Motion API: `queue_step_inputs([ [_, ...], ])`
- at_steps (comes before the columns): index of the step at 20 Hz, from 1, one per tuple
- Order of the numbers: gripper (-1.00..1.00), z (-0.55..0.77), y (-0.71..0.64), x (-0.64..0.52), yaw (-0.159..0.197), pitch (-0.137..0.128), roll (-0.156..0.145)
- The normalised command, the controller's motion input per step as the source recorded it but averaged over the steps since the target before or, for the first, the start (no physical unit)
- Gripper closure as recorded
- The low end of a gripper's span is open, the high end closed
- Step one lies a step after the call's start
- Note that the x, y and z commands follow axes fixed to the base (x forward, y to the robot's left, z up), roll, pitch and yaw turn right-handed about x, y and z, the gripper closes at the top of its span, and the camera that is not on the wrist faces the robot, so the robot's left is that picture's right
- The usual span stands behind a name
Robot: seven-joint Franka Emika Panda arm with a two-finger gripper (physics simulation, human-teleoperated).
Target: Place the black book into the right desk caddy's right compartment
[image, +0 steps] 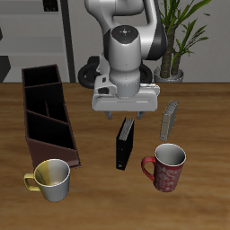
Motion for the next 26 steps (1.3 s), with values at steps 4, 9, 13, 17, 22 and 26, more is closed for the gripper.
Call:
queue_step_inputs([
  [4,-1.0,-0.25,0.14,0.08,0.002,0.028,0.025],
  [9,-1.0,-0.23,0.0,0.07,0.001,0.019,-0.003],
  [13,-1.0,-0.32,-0.06,0.14,-0.02,0.036,-0.008],
  [17,-1.0,-0.34,-0.02,0.09,-0.006,0.05,0.063],
  [22,1.0,-0.01,-0.13,-0.01,-0.058,0.003,-0.035],
  [26,1.0,0.16,-0.08,-0.02,-0.011,-0.022,-0.017],
])
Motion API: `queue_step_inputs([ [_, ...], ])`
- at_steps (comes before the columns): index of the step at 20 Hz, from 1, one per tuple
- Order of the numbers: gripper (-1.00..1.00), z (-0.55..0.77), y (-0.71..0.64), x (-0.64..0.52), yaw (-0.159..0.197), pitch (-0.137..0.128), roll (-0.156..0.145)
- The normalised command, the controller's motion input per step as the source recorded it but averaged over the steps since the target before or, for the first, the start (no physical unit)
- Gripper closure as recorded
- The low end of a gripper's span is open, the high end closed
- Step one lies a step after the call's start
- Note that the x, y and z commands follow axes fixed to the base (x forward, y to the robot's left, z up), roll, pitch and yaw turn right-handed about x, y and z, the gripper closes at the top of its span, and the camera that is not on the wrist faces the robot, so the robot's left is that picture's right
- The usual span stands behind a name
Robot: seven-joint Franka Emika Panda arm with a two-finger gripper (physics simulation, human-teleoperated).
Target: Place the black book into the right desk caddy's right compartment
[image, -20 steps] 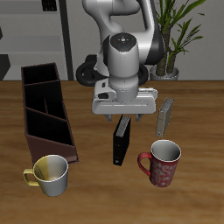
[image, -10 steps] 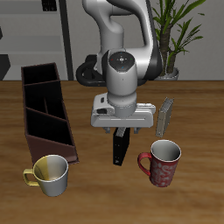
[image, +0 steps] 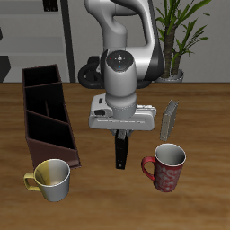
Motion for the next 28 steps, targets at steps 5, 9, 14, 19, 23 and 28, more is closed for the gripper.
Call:
queue_step_inputs([
  [5,1.0,0.09,-0.16,0.03,-0.012,-0.013,-0.037],
  [9,1.0,0.29,-0.15,-0.06,0.016,-0.032,-0.024],
  [14,1.0,0.5,-0.19,-0.17,-0.004,-0.015,-0.033],
  [19,1.0,0.51,-0.19,-0.36,0.035,-0.016,-0.024],
  [23,1.0,0.57,-0.28,-0.41,-0.011,-0.049,-0.033],
  [28,1.0,0.73,-0.43,-0.61,-0.03,-0.08,-0.07],
])
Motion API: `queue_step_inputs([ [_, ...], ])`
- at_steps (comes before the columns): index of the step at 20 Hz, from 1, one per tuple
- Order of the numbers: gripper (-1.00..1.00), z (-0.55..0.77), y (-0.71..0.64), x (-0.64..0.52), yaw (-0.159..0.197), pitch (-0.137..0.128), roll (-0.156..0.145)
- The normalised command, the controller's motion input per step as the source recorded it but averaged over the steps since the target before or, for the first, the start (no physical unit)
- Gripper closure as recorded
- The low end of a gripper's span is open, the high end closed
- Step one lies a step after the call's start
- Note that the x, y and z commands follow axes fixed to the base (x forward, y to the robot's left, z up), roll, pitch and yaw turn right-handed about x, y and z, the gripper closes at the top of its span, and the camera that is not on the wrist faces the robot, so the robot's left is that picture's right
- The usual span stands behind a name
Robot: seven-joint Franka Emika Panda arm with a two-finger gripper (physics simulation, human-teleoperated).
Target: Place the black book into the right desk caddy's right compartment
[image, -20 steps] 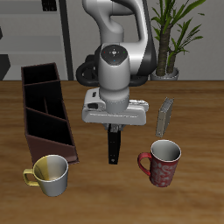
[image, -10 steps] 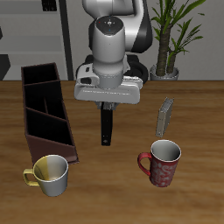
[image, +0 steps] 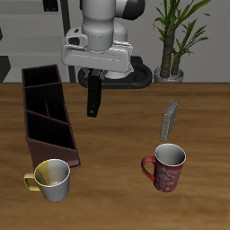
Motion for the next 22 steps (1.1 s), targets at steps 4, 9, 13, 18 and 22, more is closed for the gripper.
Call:
queue_step_inputs([
  [4,1.0,0.61,-0.53,-0.8,0.006,-0.094,-0.064],
  [9,1.0,0.4,-0.51,-0.52,0.001,-0.045,-0.076],
  [13,1.0,0.24,-0.35,-0.48,-0.035,-0.029,-0.082],
  [18,1.0,0.19,-0.13,-0.35,-0.033,-0.018,-0.051],
  [22,1.0,0.13,-0.01,-0.28,-0.009,-0.017,-0.033],
])
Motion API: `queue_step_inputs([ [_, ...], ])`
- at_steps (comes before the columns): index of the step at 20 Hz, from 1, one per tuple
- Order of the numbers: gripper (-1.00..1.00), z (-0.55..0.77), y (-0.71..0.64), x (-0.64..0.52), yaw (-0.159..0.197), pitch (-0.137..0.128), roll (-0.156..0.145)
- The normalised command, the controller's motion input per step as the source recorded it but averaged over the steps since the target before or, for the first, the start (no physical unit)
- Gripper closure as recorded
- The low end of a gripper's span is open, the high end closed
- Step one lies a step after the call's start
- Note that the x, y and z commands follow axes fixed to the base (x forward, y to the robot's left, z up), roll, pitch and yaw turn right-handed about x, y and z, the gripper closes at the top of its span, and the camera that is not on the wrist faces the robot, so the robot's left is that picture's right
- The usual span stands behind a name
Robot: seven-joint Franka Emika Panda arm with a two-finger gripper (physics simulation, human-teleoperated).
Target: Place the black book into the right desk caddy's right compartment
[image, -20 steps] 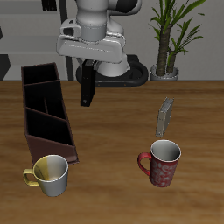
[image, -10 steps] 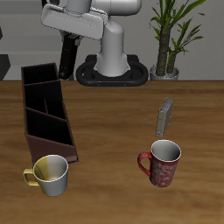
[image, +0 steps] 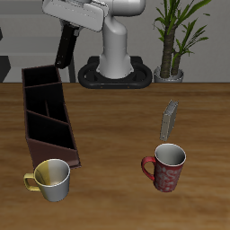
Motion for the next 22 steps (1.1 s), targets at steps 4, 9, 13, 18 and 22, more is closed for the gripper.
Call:
queue_step_inputs([
  [4,1.0,0.09,-0.16,-0.42,0.003,-0.035,-0.063],
  [9,1.0,-0.03,-0.4,-0.39,0.031,0.013,-0.054],
  [13,1.0,-0.02,-0.35,-0.14,0.022,-0.007,-0.035],
  [18,1.0,-0.04,-0.37,-0.02,-0.013,0.007,-0.063],
  [22,1.0,-0.08,-0.2,0.02,-0.021,0.003,-0.044],
])
